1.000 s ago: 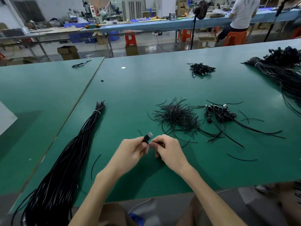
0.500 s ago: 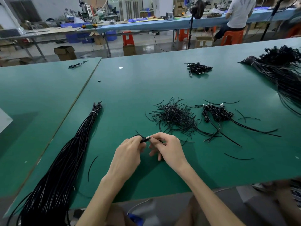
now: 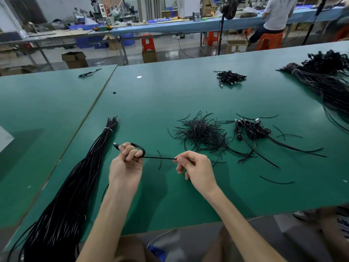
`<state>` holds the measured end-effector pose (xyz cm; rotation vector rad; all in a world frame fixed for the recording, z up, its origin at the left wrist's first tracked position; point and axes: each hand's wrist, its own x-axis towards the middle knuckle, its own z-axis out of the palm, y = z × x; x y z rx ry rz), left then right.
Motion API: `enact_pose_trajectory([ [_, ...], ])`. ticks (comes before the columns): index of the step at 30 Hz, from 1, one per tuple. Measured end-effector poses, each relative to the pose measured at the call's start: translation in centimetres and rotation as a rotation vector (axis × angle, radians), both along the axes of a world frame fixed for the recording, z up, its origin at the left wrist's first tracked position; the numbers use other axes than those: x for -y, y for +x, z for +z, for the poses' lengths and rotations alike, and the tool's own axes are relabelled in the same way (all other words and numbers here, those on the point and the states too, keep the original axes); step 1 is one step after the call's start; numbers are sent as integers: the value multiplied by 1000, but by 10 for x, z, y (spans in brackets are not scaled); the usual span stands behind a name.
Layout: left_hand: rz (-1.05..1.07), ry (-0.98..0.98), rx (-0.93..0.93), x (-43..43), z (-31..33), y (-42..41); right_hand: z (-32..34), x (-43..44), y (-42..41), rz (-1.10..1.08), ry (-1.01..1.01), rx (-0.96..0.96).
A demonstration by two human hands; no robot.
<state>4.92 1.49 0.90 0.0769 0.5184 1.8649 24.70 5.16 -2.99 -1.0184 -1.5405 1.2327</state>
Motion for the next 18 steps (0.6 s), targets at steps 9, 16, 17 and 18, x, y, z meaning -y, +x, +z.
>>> enact_pose_trajectory([
  [9, 54, -57, -501, 1, 0, 9, -3, 12, -9, -95, 610, 539],
  [16, -167, -47, -715, -2, -10, 50, 1, 14, -9, 85, 330, 256],
  [17, -197, -60, -701, -3, -13, 54, 2, 14, -8, 69, 347, 254],
  [18, -220, -67, -679, -4, -15, 57, 2, 13, -8, 44, 370, 252],
])
